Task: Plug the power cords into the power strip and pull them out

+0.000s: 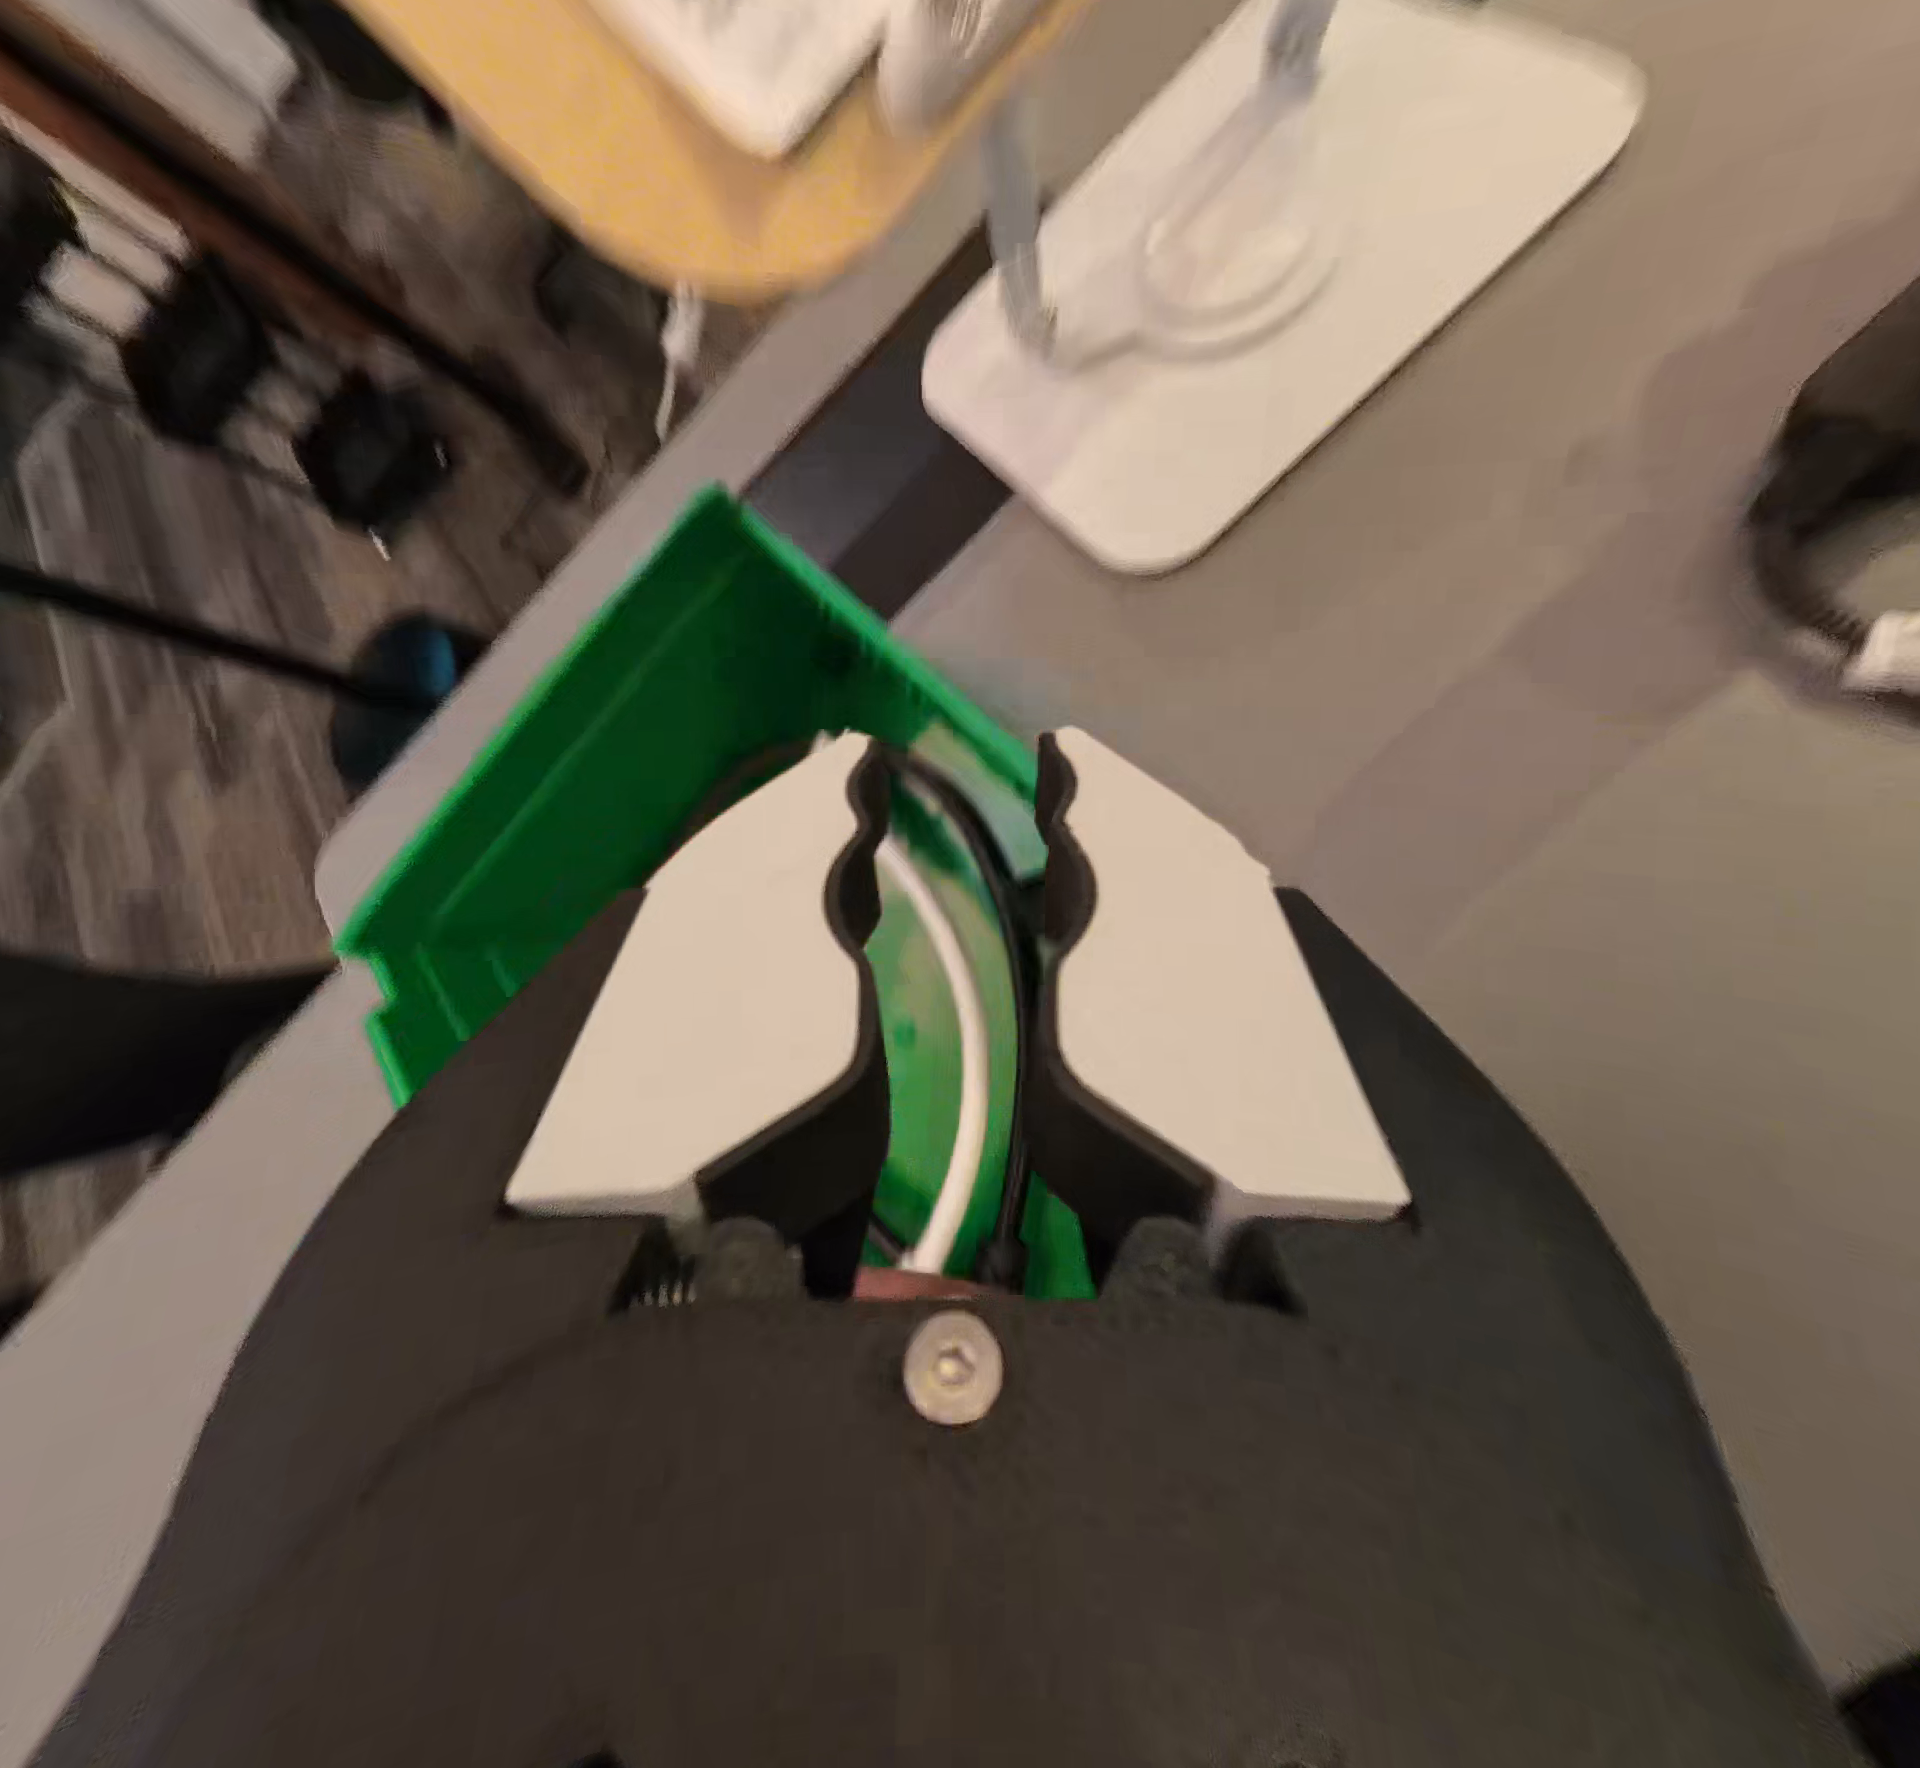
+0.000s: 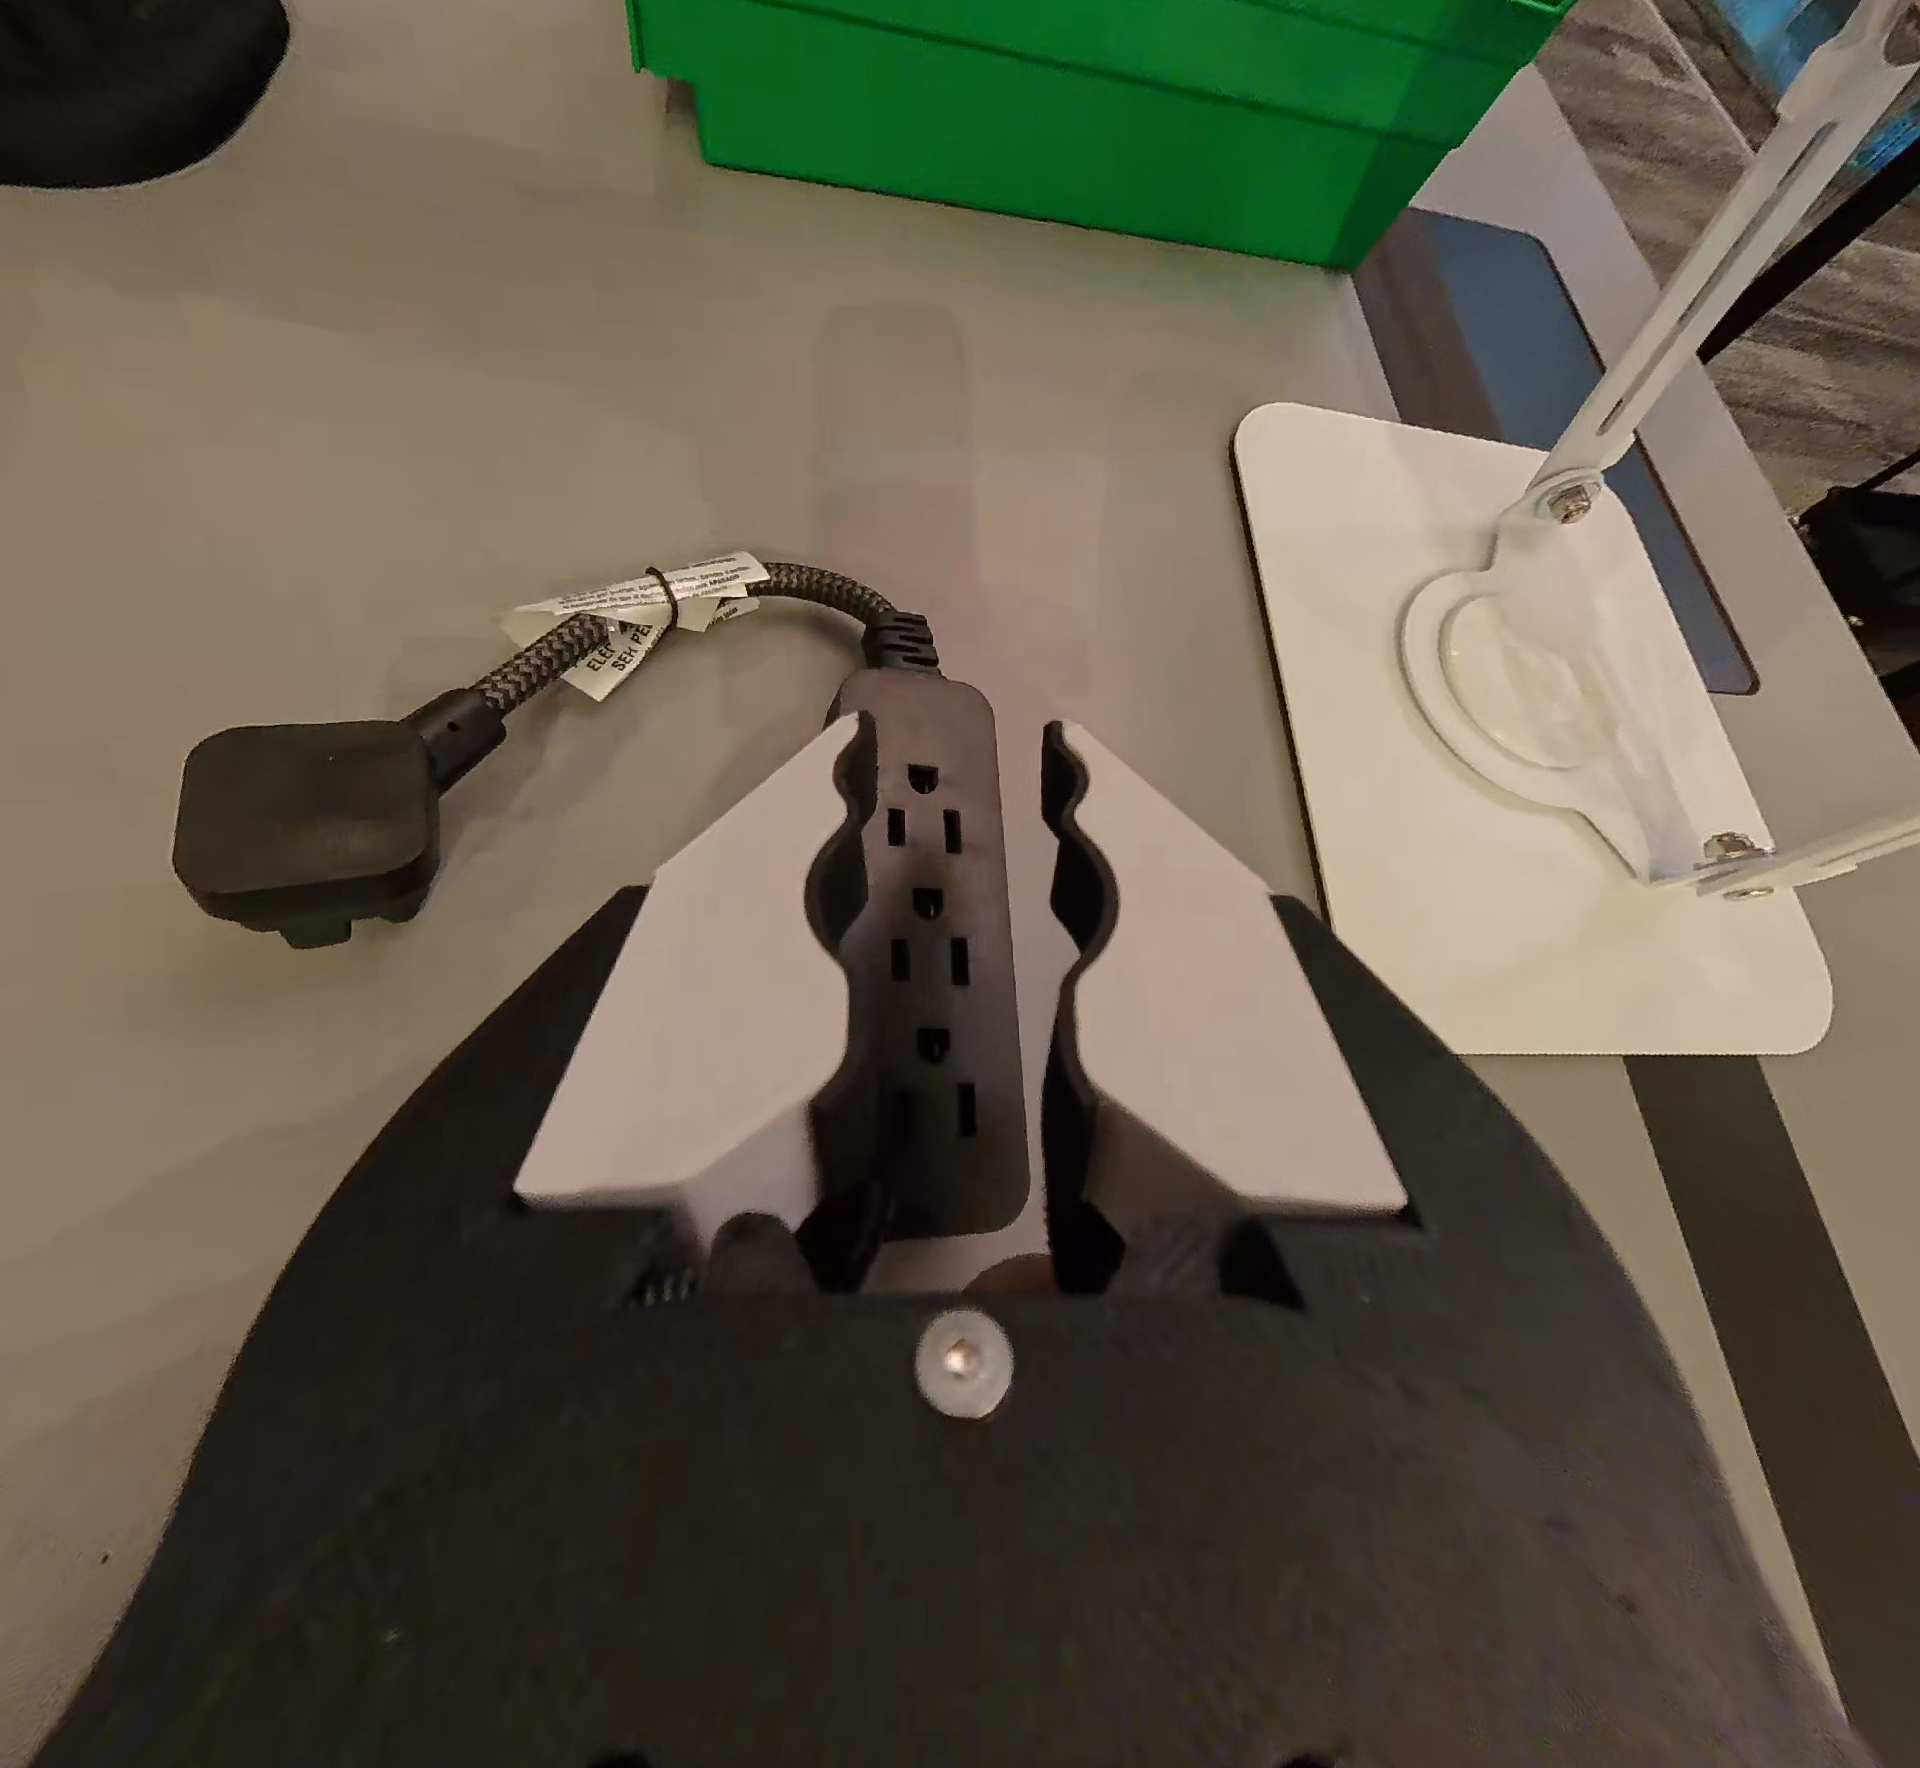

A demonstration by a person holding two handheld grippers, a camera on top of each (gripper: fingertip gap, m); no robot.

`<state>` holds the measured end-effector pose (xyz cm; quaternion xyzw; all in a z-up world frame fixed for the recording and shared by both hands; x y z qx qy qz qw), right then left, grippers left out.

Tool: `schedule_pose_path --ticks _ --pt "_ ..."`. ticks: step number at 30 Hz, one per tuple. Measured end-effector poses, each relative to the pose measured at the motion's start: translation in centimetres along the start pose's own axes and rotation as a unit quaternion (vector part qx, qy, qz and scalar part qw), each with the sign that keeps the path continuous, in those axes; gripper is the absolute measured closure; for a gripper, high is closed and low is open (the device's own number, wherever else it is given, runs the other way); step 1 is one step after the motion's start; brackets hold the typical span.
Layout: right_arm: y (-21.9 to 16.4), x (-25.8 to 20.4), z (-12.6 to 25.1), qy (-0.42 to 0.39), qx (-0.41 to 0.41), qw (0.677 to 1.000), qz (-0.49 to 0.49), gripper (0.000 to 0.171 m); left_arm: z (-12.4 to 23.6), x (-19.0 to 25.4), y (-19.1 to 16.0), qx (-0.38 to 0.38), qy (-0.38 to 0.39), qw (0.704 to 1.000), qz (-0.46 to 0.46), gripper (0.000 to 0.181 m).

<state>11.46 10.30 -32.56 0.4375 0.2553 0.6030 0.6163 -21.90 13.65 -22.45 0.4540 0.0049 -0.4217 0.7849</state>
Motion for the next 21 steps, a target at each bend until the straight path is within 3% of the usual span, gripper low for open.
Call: schedule_pose_path --ticks 5,11,13,16,21 --pt "-0.1 0.0 -0.1 -0.004 0.0 1.0 0.004 0.143 -1.9 -1.7 -4.8 -0.09 -0.018 0.994 0.057 0.148" --pt "-0.2 0.1 -0.1 -0.004 0.001 1.0 0.003 0.144 -6.0 -1.1 -8.0 -0.182 -0.044 0.979 0.077 0.141" --pt "-0.2 0.1 -0.1 -0.006 0.003 1.0 0.005 0.144 -7.3 -1.0 -8.7 -0.199 -0.039 0.975 0.086 0.147" --pt "-0.2 0.1 -0.1 -0.009 0.003 1.0 0.007 0.145 -8.3 -0.9 -9.1 -0.213 -0.037 0.972 0.096 0.169" --pt "0.0 0.3 0.4 -0.019 0.013 1.0 0.008 0.146 -7.5 -1.8 -8.5 -0.185 -0.015 0.976 0.112 0.171"
Point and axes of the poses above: each gripper's, where its closed fingertips meet, z back along the fingers, y out of its top, x = y × z across the jaws, the point moved 9 cm from there along z, back along the fingers, and after that the axes turned 4 degrees about x, right-handed, at the moved point
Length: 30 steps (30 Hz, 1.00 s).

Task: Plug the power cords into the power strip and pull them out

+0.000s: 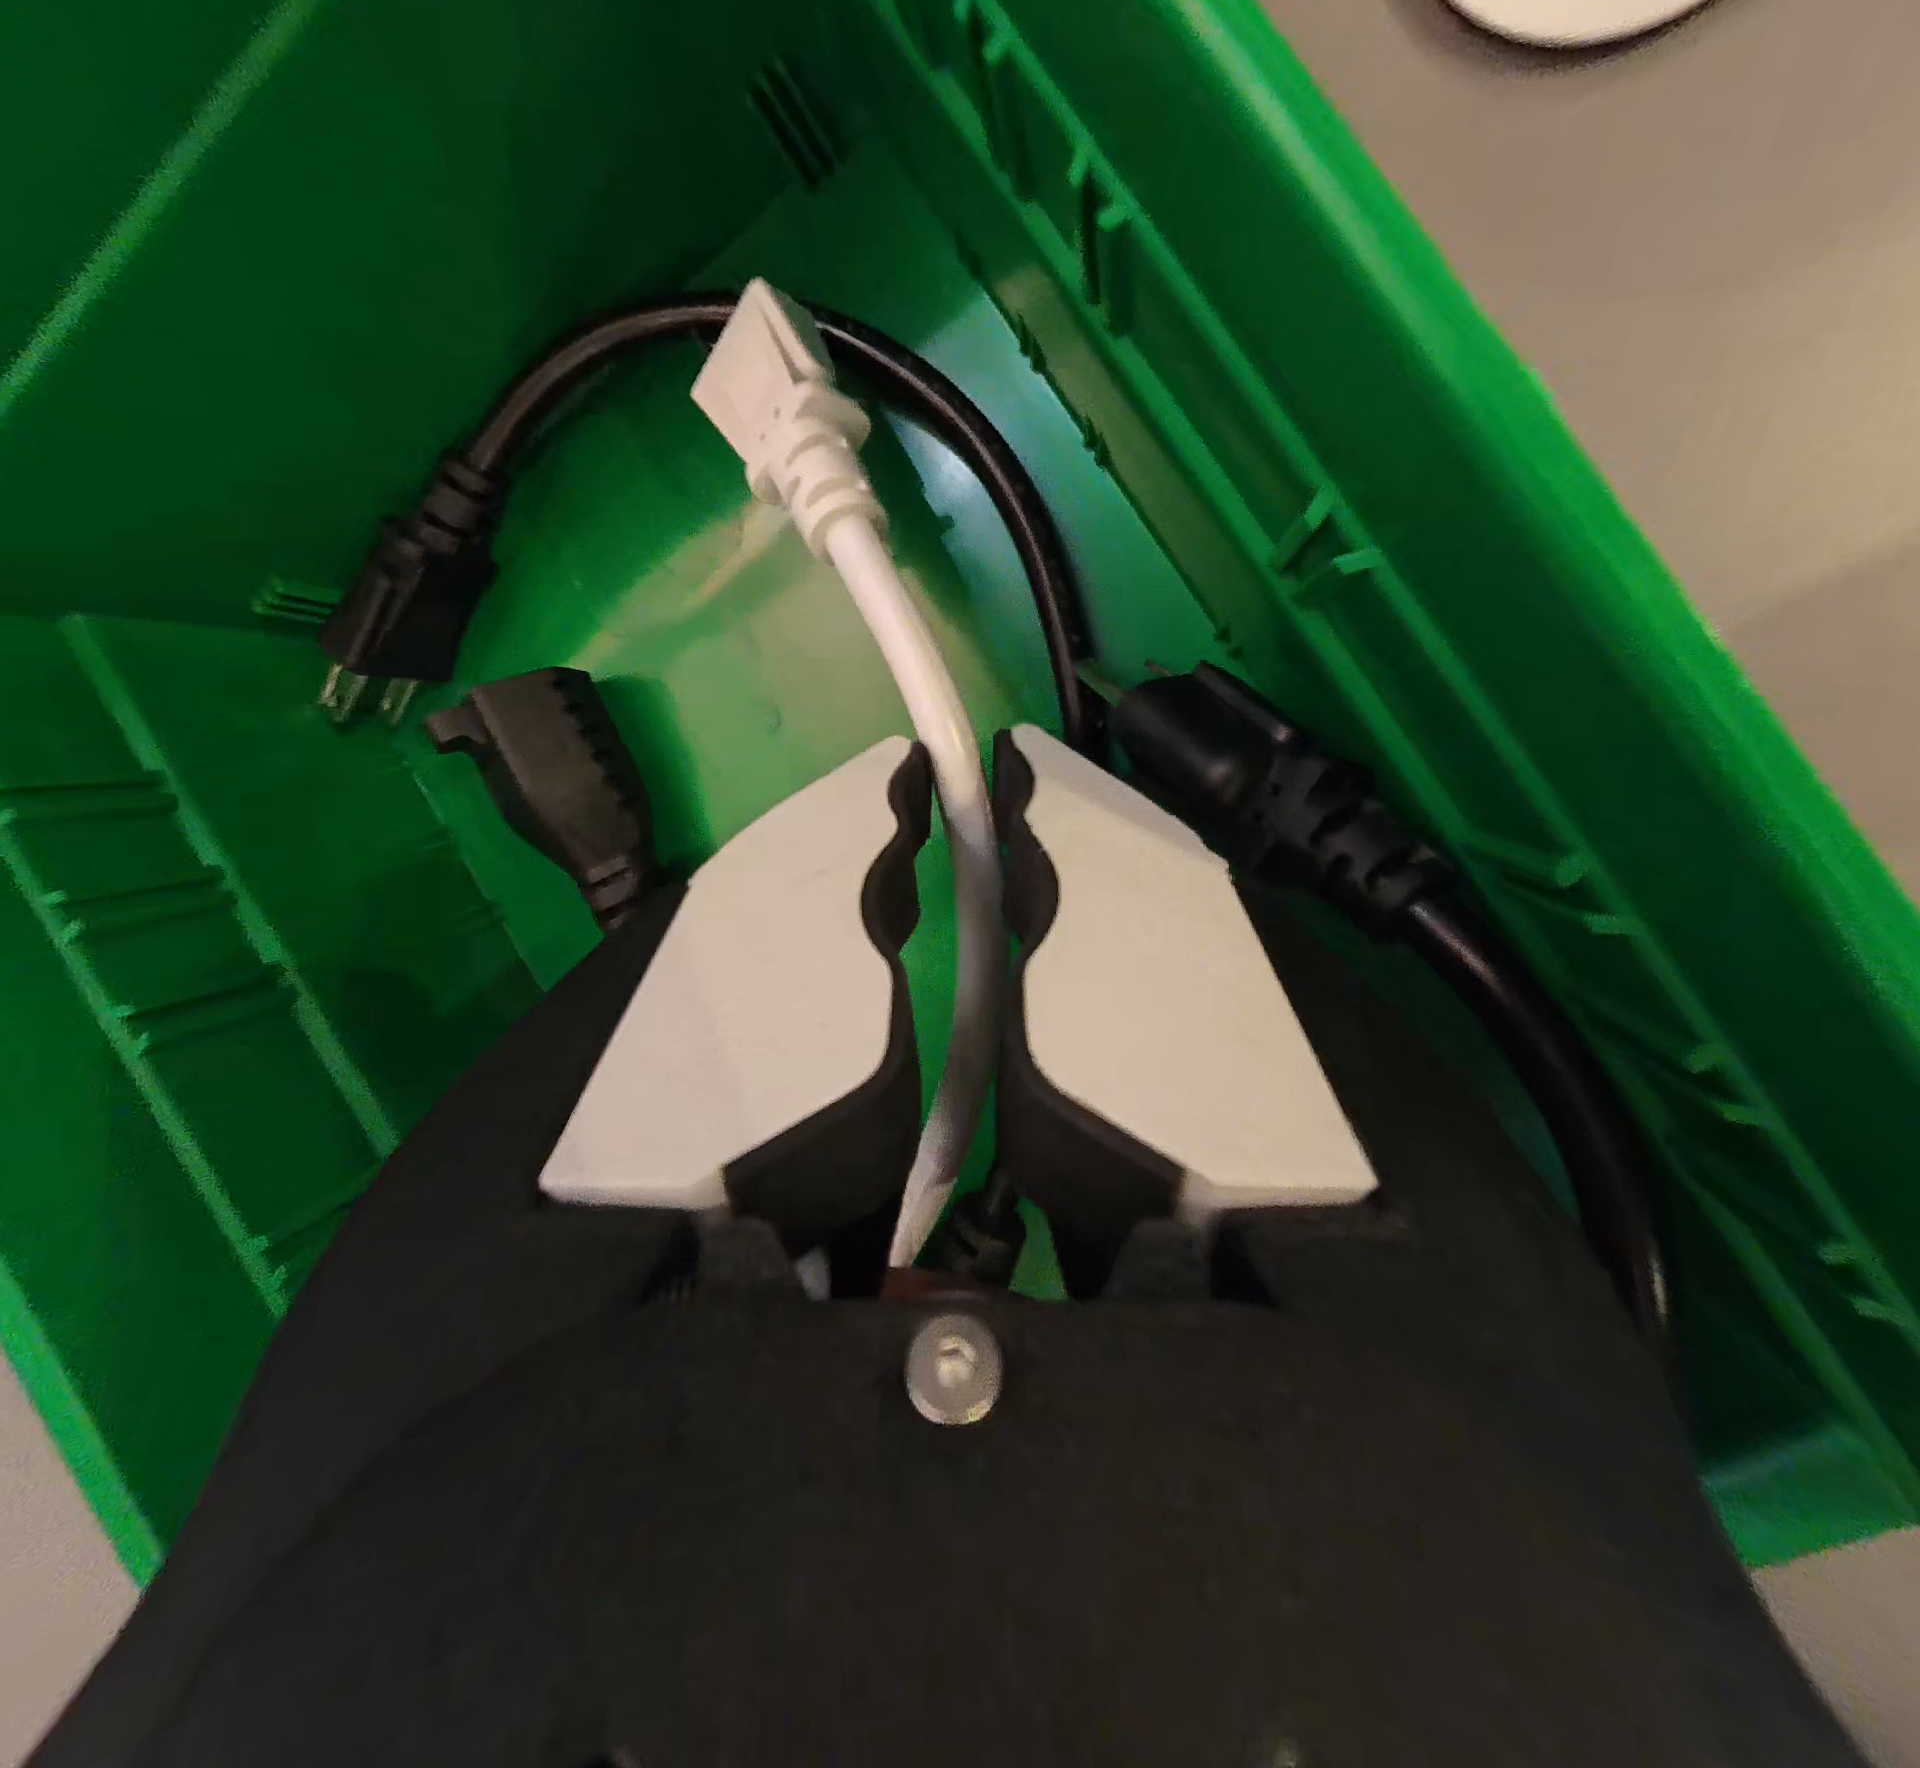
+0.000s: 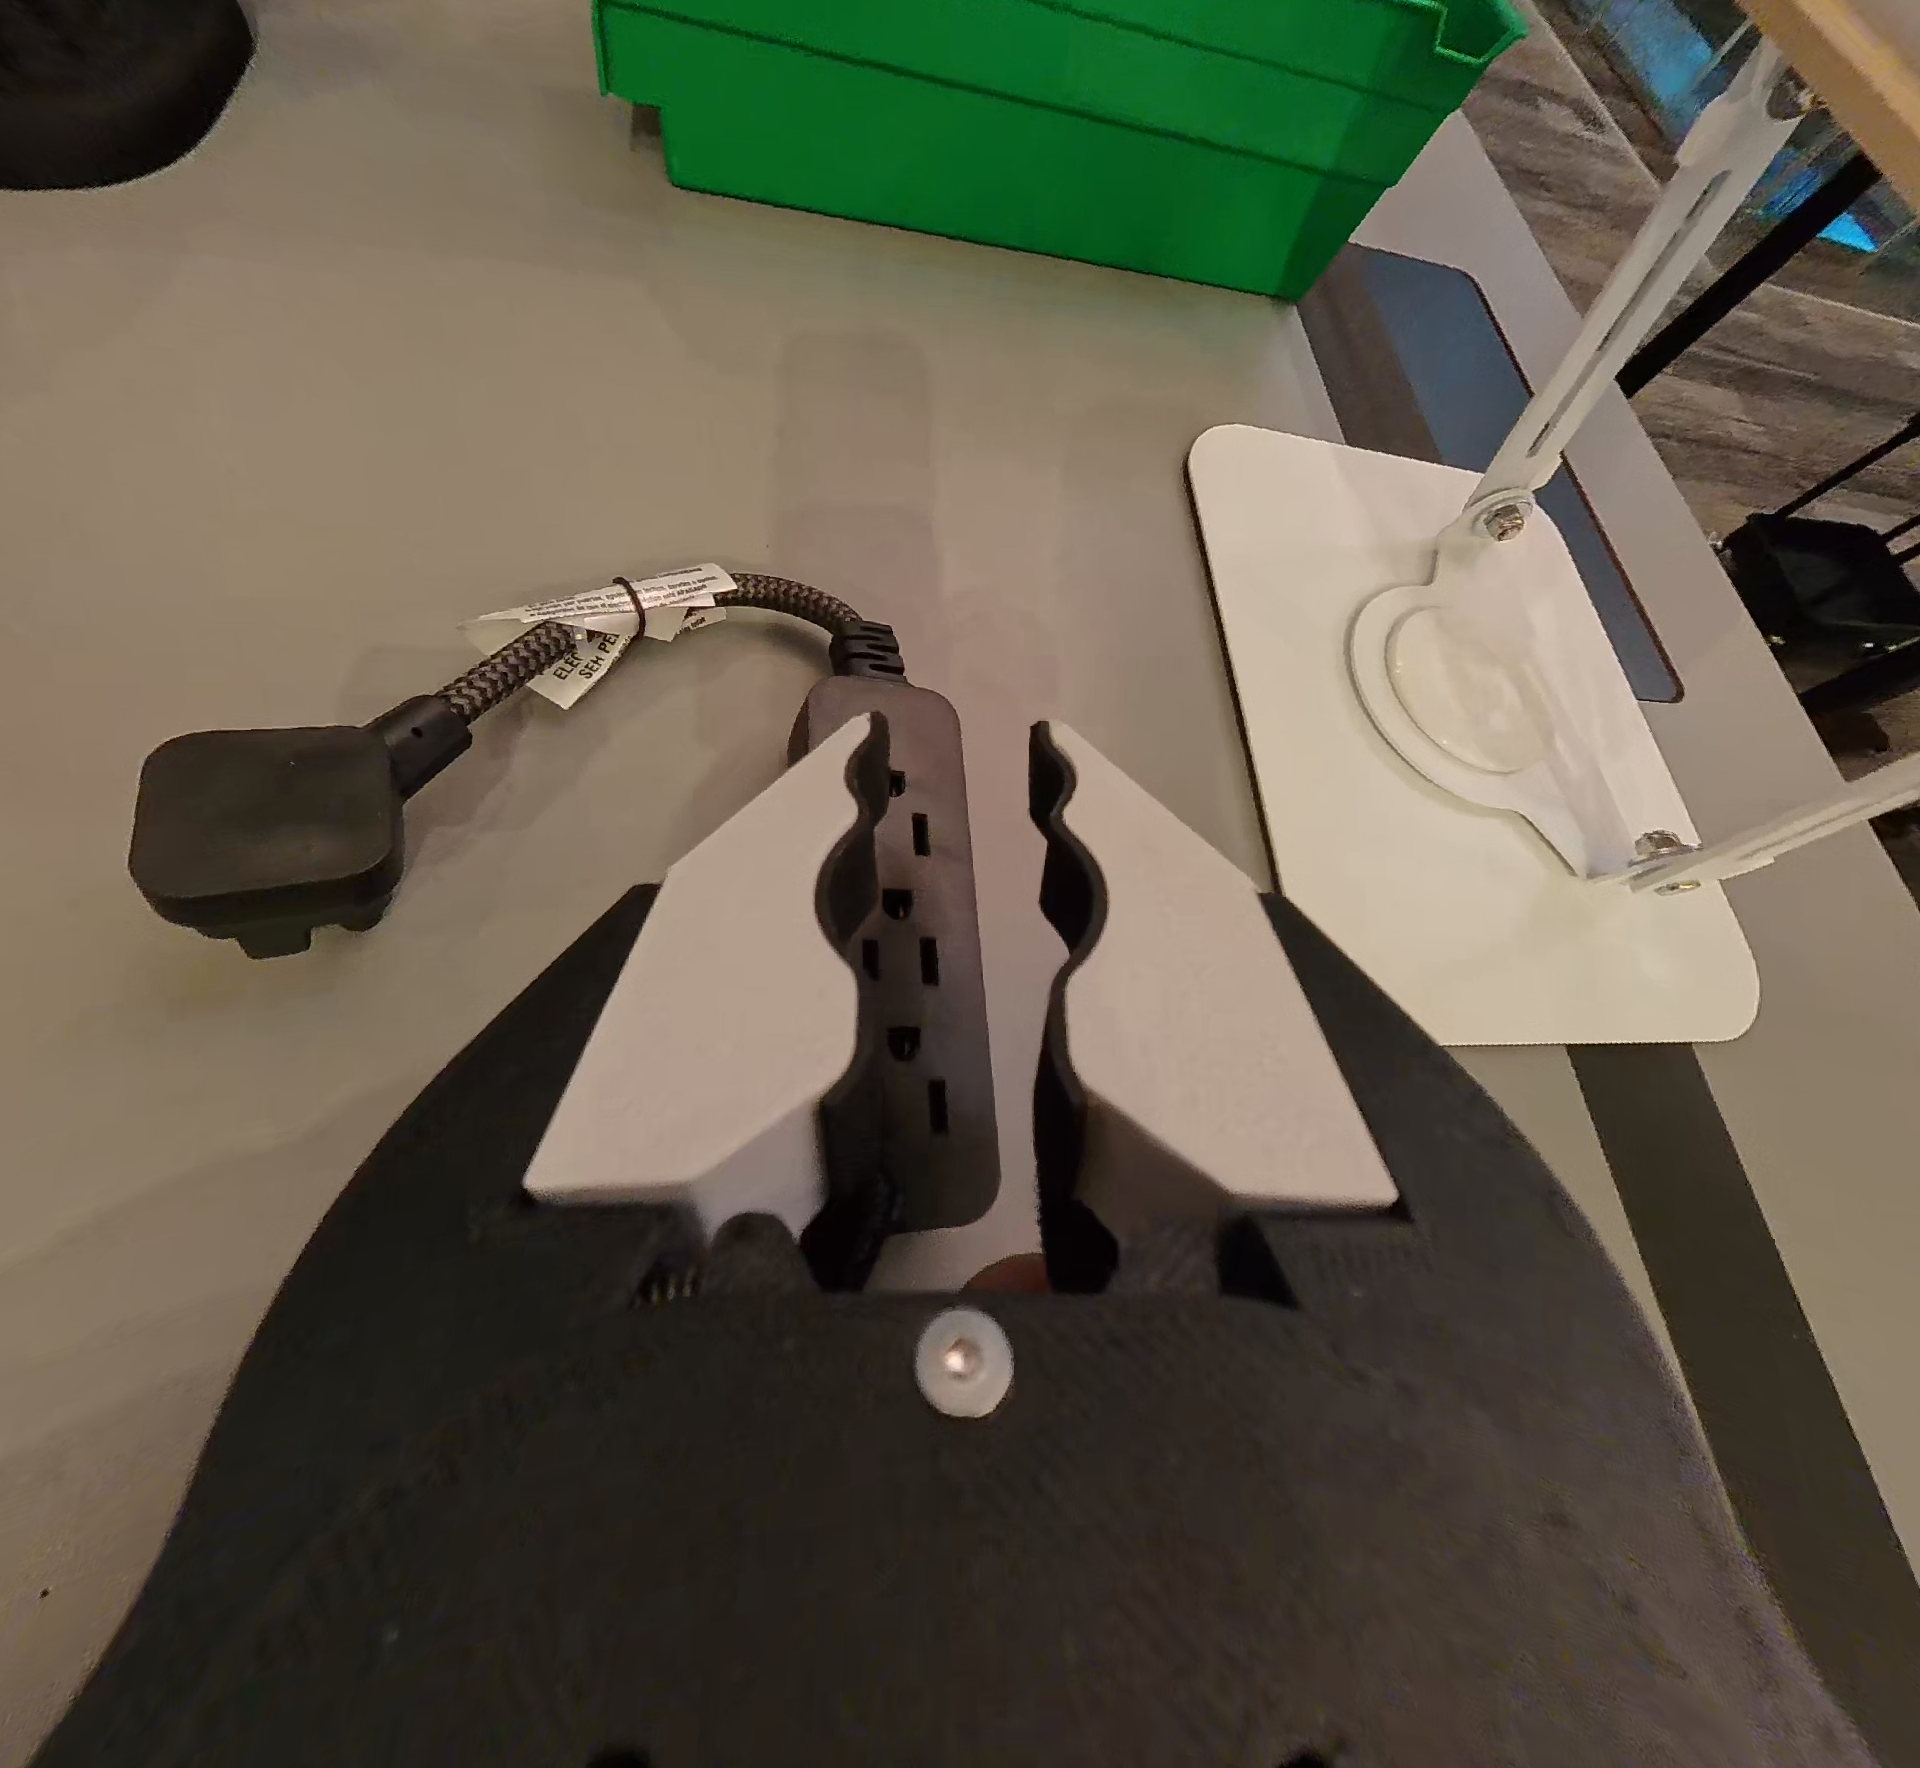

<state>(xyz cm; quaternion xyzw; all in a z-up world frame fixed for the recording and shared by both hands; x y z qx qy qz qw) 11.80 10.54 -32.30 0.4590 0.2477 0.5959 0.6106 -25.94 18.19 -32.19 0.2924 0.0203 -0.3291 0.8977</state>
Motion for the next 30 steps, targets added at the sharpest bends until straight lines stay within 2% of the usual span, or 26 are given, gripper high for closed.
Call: schedule_pose_path --ticks 14,15,20,24,26,30 --pt "0.3 0.6 0.5 -0.028 0.021 0.999 -0.007 0.148 6.1 -2.7 0.7 0.133 0.042 0.988 0.068 0.173" --pt "0.4 0.6 0.5 -0.028 0.021 0.999 -0.007 0.148 6.2 -2.8 0.6 0.132 0.044 0.988 0.068 0.173" --pt "0.4 0.5 0.3 -0.027 0.017 0.999 -0.003 0.149 4.8 -1.2 0.3 0.014 0.055 0.998 -0.001 0.173" --pt "0.4 0.5 0.3 -0.027 0.012 1.0 0.001 0.149 2.9 -0.6 -0.3 -0.053 0.044 0.998 0.0 0.173" --pt "0.4 0.5 0.4 -0.029 0.01 1.0 0.001 0.149 3.0 -0.7 -0.3 -0.049 0.048 0.998 0.004 0.173" --pt "0.2 0.7 0.6 -0.03 0.014 0.999 -0.006 0.149 3.8 -1.8 -0.6 0.01 0.03 0.998 0.055 0.173"
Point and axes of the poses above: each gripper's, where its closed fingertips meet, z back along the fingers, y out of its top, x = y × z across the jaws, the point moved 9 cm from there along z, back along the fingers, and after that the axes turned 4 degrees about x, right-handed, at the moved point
